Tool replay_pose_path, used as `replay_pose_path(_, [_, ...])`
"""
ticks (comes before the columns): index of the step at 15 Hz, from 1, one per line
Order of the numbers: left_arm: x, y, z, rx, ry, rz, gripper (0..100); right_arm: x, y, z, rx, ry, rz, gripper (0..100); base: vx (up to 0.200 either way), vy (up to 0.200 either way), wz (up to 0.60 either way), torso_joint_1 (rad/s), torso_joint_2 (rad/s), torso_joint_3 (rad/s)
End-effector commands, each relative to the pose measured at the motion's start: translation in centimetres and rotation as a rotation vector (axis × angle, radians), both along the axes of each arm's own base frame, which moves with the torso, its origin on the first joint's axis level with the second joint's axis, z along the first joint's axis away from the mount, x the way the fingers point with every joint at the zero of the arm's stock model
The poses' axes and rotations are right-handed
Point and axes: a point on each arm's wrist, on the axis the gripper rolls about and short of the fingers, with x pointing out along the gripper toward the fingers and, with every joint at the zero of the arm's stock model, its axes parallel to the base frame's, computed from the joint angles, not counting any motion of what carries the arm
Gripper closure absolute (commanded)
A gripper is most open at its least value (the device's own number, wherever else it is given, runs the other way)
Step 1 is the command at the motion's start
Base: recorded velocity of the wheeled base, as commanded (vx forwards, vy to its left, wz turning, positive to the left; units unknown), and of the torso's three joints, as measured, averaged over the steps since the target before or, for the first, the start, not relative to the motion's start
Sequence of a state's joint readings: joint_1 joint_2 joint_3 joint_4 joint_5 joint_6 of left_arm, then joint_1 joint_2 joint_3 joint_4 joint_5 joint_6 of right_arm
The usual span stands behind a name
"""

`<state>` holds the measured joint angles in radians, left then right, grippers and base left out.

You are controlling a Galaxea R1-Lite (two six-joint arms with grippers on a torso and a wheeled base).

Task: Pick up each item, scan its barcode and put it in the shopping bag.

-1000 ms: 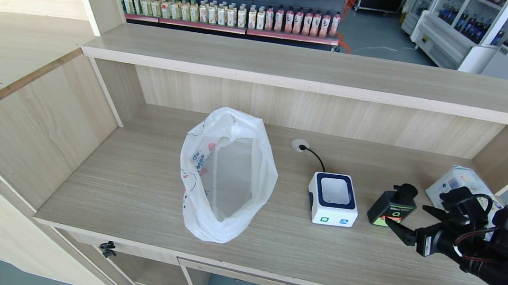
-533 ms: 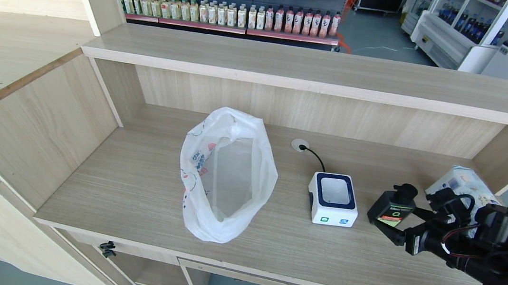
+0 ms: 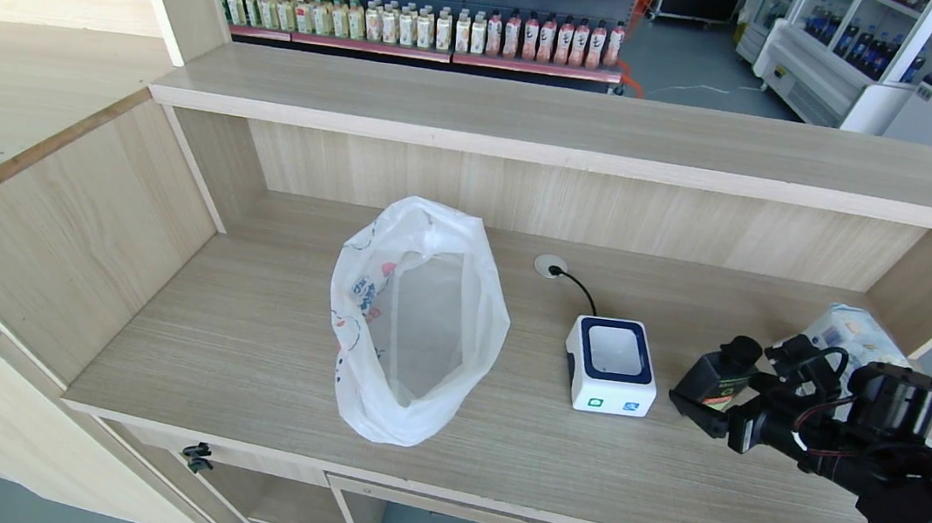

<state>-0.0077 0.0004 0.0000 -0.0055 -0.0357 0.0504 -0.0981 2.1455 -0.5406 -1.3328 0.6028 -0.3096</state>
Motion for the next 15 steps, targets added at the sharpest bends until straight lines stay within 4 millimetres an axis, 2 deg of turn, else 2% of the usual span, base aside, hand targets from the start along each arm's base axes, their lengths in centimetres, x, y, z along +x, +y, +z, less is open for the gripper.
replay_pose_path(1, [0.0, 0.0, 0.0, -0.001, -0.001, -0.001, 0, 0.4, 0.0, -0.4, 0.003, 0.004, 0.009, 0, 0.0, 0.0, 0.0, 0.0, 0.0, 0.0])
replay_pose_path(5, [0.0, 0.0, 0.0, -0.001, -0.001, -0.001, 0, 1.3, -0.1, -0.3, 0.016, -0.021, 0.062, 0, 0.0, 0.0, 0.0, 0.0, 0.0, 0.0])
replay_pose_path(6, [0.0, 0.0, 0.0, -0.001, -0.001, -0.001, 0, 1.4, -0.1, -0.3, 0.016, -0.025, 0.063, 100, 0.0, 0.0, 0.0, 0.0, 0.0, 0.0])
replay_pose_path(12, [0.0, 0.0, 0.0, -0.001, -0.001, -0.001, 0, 1.3, -0.5, -0.4, 0.012, -0.019, 0.049, 100, 0.0, 0.0, 0.0, 0.0, 0.0, 0.0])
replay_pose_path(13, [0.0, 0.0, 0.0, -0.001, -0.001, 0.0, 0, 1.0, -0.5, 0.3, 0.006, -0.041, 0.05, 100, 0.0, 0.0, 0.0, 0.0, 0.0, 0.0])
replay_pose_path(15, [0.0, 0.0, 0.0, 0.0, -0.001, -0.001, 0, 0.3, -0.3, 3.2, 0.02, -0.141, 0.095, 100, 0.0, 0.0, 0.0, 0.0, 0.0, 0.0])
